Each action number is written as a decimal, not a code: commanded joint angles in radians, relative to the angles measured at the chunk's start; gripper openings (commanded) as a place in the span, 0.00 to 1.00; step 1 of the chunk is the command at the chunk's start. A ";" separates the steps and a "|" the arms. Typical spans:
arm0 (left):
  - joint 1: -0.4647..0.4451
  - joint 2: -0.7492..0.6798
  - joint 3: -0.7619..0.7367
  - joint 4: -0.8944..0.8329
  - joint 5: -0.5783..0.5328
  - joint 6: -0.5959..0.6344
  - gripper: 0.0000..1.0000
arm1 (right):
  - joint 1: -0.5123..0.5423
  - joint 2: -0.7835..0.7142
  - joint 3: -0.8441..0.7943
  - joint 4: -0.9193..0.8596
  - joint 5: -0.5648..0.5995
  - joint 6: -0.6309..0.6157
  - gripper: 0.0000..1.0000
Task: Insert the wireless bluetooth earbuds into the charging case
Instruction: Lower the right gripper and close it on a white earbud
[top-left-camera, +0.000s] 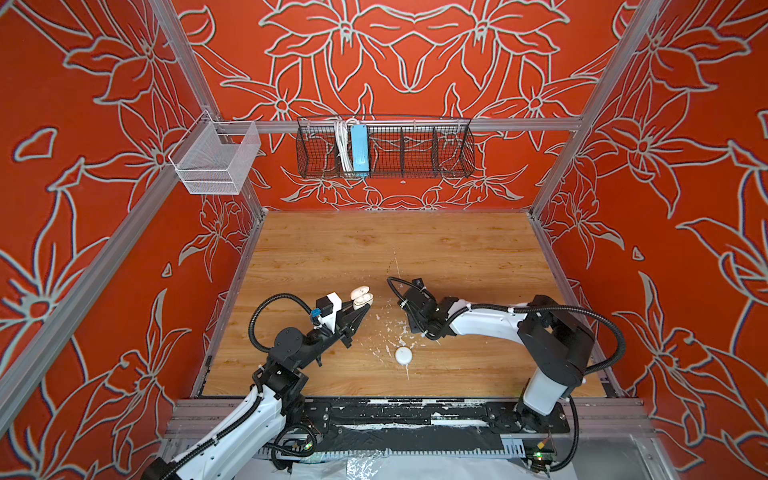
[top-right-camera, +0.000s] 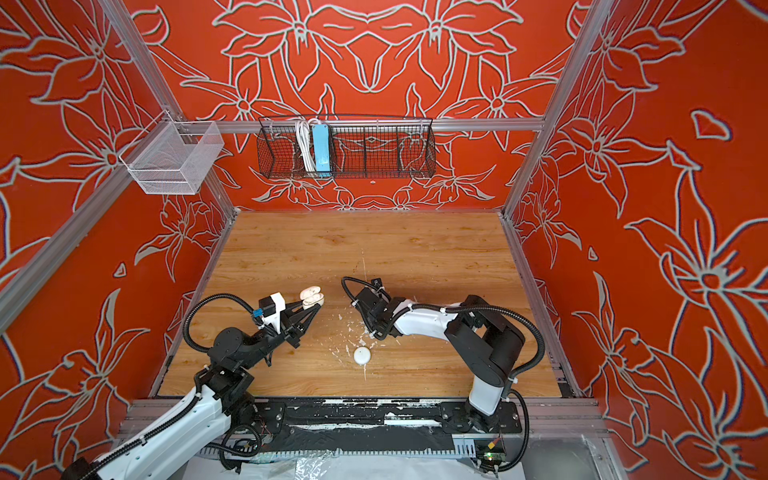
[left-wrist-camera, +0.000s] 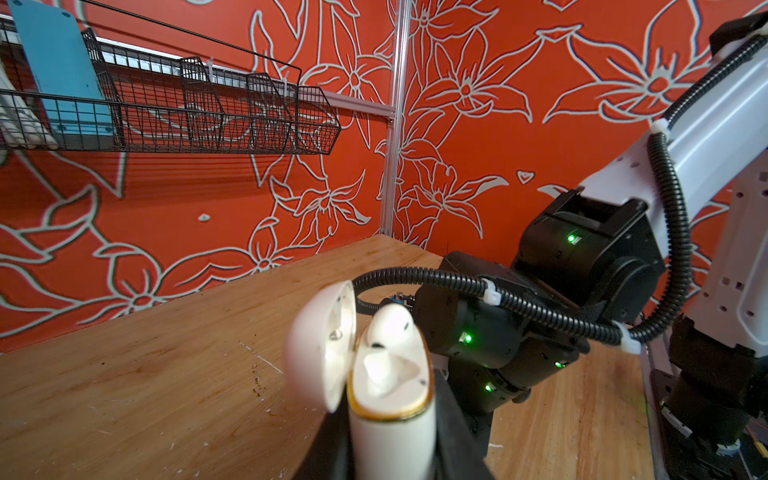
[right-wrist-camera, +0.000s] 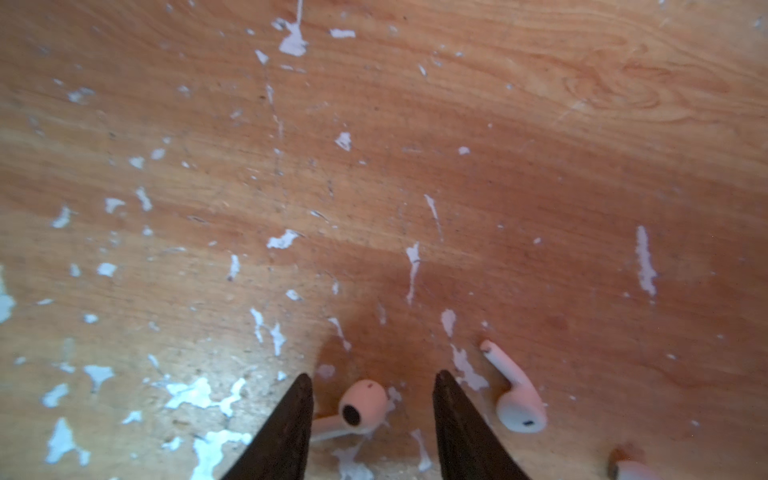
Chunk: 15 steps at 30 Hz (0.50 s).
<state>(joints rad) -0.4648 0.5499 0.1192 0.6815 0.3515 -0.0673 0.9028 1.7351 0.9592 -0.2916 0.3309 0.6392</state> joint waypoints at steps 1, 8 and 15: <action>-0.003 -0.013 -0.004 0.019 -0.003 -0.002 0.00 | 0.004 0.006 -0.026 0.041 -0.032 0.055 0.48; -0.004 -0.015 -0.004 0.021 0.002 -0.006 0.00 | 0.010 -0.012 -0.070 0.019 0.008 0.107 0.48; -0.005 -0.014 -0.005 0.021 0.000 -0.006 0.00 | 0.020 -0.068 -0.128 -0.010 0.049 0.130 0.48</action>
<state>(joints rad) -0.4648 0.5442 0.1192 0.6811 0.3519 -0.0681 0.9134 1.6897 0.8684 -0.2371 0.3367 0.7269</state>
